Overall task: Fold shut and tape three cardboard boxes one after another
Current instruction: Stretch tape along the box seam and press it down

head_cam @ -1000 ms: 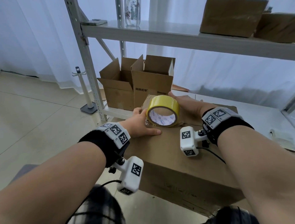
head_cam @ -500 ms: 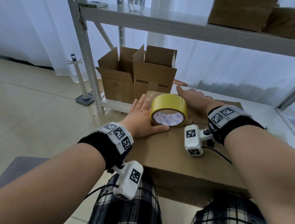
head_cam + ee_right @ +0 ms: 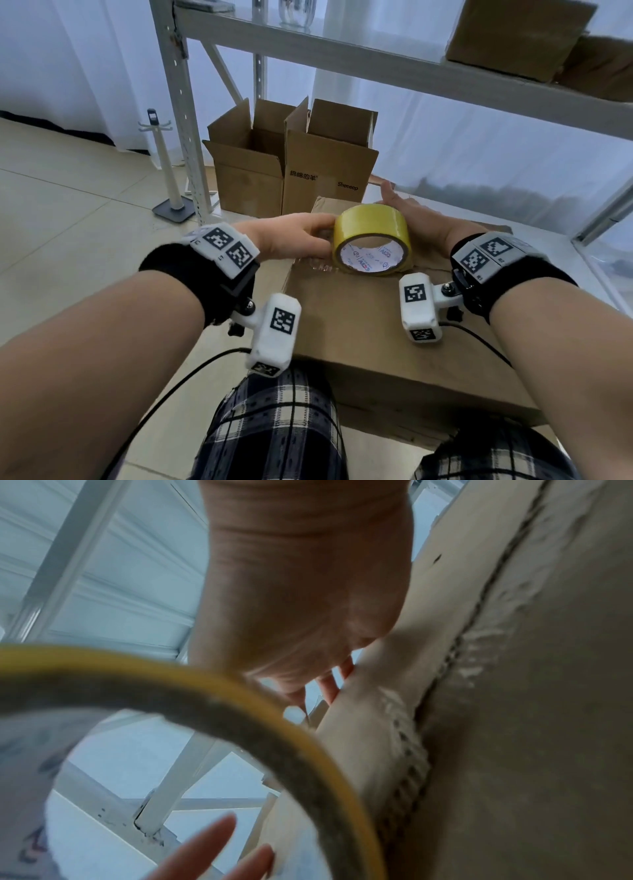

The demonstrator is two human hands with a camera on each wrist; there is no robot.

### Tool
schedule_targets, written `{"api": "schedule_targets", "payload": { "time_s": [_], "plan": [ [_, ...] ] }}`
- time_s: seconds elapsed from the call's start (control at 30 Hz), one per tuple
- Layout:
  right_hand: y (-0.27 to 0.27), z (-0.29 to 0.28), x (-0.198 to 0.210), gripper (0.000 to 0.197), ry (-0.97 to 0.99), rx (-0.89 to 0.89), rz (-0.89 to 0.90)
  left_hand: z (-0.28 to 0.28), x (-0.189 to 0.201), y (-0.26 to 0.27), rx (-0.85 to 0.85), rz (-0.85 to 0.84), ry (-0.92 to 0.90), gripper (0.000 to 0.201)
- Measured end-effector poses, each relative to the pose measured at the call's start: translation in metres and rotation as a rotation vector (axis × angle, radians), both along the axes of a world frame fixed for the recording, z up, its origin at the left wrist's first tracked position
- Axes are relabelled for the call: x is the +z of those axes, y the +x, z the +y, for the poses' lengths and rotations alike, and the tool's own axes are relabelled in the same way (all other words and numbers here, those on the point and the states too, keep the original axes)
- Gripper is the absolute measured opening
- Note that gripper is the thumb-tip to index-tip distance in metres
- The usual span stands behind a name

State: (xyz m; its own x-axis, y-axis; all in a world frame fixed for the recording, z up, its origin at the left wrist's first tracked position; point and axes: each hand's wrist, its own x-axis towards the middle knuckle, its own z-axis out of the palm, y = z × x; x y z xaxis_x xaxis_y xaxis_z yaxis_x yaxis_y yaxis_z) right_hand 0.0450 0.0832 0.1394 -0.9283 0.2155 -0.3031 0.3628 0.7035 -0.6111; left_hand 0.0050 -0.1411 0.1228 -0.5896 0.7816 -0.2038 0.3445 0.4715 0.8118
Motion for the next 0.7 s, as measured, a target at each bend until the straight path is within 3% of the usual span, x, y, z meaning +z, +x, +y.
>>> {"api": "schedule_targets", "payload": {
  "time_s": [0.1, 0.17, 0.27, 0.37, 0.43, 0.6, 0.7],
  "plan": [
    [0.019, -0.01, 0.02, 0.063, -0.236, -0.032, -0.106, 0.005, -0.005, 0.005, -0.041, 0.102, -0.076, 0.047],
    [0.022, -0.003, 0.023, 0.054, -0.284, 0.02, -0.157, 0.008, -0.011, 0.001, -0.092, 0.212, -0.162, 0.047],
    [0.02, -0.006, 0.027, 0.072, -0.277, 0.027, -0.197, 0.014, -0.014, 0.0, -0.081, 0.307, -0.174, 0.044],
    [0.02, -0.011, 0.027, 0.069, -0.24, 0.019, -0.191, 0.022, -0.02, 0.009, -0.016, 0.396, -0.33, 0.046],
    [0.02, -0.013, 0.025, 0.07, -0.184, 0.022, -0.108, 0.025, -0.024, 0.014, -0.006, 0.445, -0.389, 0.048],
    [0.029, -0.036, 0.022, 0.059, -0.147, 0.016, 0.421, 0.028, -0.021, 0.019, 0.035, 0.446, -0.406, 0.05],
    [0.034, -0.055, 0.025, 0.058, 0.067, 0.202, 0.408, 0.028, -0.023, 0.021, 0.054, 0.462, -0.419, 0.05]
  ]
}}
